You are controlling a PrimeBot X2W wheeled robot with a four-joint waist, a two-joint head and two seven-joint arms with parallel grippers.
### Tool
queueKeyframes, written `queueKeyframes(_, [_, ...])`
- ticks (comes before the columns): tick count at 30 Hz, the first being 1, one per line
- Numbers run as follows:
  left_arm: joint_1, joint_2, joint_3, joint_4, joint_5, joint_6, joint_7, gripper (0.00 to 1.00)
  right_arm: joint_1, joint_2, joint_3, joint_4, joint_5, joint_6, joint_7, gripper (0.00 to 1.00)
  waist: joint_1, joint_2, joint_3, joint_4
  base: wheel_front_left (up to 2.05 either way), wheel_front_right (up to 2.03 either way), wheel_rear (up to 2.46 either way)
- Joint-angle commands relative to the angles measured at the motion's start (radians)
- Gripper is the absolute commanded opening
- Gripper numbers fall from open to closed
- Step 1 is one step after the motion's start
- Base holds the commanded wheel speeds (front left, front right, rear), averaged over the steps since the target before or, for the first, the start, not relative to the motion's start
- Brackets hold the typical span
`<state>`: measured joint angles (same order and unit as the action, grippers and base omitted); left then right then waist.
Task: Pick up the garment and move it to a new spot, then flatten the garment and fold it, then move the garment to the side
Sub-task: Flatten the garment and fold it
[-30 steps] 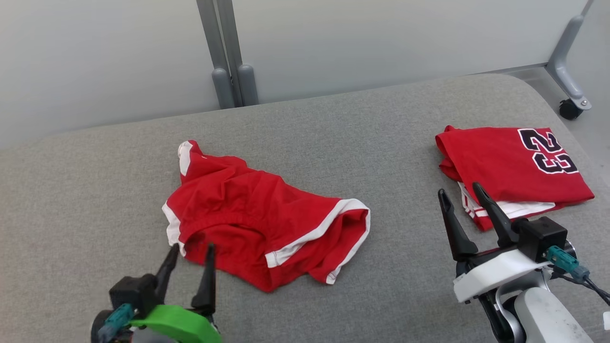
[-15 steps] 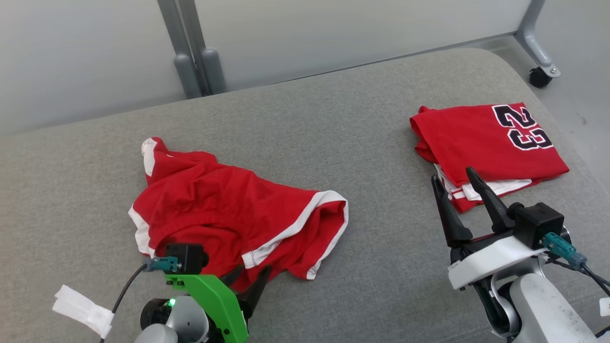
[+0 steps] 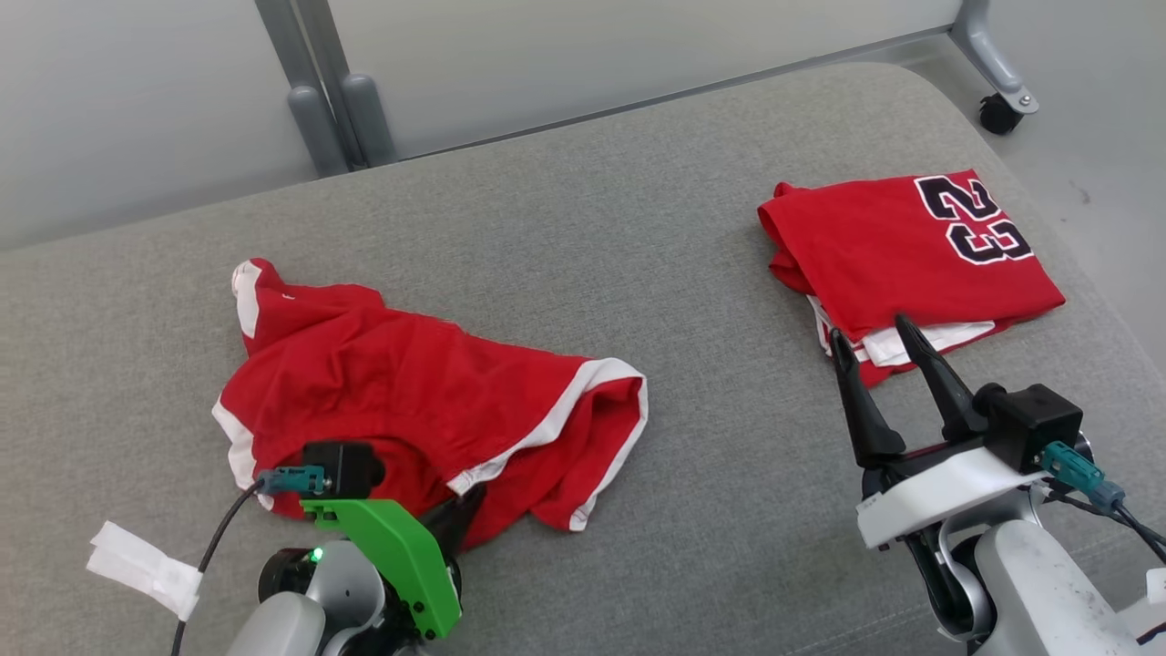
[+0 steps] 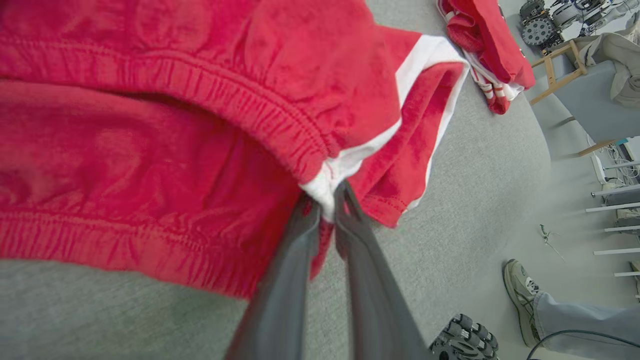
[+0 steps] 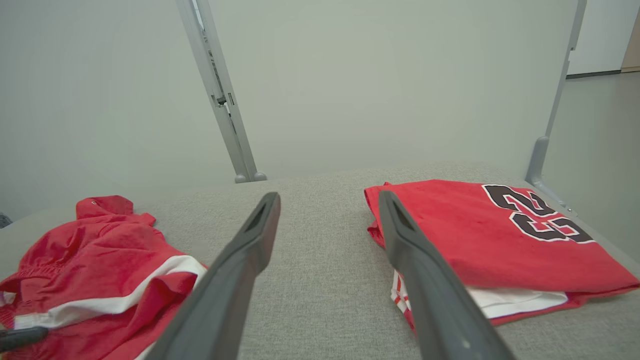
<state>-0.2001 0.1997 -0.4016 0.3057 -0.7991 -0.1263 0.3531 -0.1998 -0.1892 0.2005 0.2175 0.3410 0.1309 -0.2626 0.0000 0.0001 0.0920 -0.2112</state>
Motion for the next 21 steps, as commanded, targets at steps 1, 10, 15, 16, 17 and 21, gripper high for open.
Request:
queueKeyframes(1, [-0.006, 0.017, -0.004, -0.008, 0.003, -0.004, -0.008, 0.0, 0.007, -0.002, -0.002, 0.001, -0.004, 0.0, -0.003, 1.0, 0.0, -0.0001, -0.008, 0.018, 0.0, 0.0, 0.0])
queueKeyframes(10, [0.07, 0.085, 0.019, -0.144, 0.016, 0.011, -0.06, 0.0, 0.037, -0.021, 0.0, 0.013, 0.004, 0.0, -0.003, 1.0, 0.0, -0.0001, -0.044, 0.142, 0.0, 0.0, 0.0])
queueKeyframes(15, [0.127, 0.18, 0.022, -0.18, 0.087, 0.041, -0.057, 0.0, 0.037, -0.027, 0.022, 0.023, 0.009, 0.0, -0.003, 1.0, 0.0, -0.0001, -0.051, 0.193, 0.0, 0.0, 0.0])
queueKeyframes(16, [0.133, 0.192, 0.02, -0.176, 0.11, 0.052, -0.063, 0.0, 0.035, -0.029, 0.024, 0.025, 0.009, 0.0, -0.003, 1.0, 0.0, -0.0001, -0.05, 0.201, 0.0, 0.0, 0.0])
queueKeyframes(17, [0.14, 0.204, 0.018, -0.169, 0.128, 0.063, -0.071, 0.0, 0.032, -0.032, 0.026, 0.026, 0.011, 0.0, -0.003, 1.0, 0.0, -0.0001, -0.049, 0.207, 0.0, 0.0, 0.0])
queueKeyframes(21, [0.154, 0.23, 0.019, -0.123, 0.193, 0.102, -0.118, 0.0, 0.025, -0.038, 0.034, 0.03, 0.015, 0.0, -0.003, 1.0, 0.0, -0.0001, -0.045, 0.219, 0.0, 0.0, 0.0])
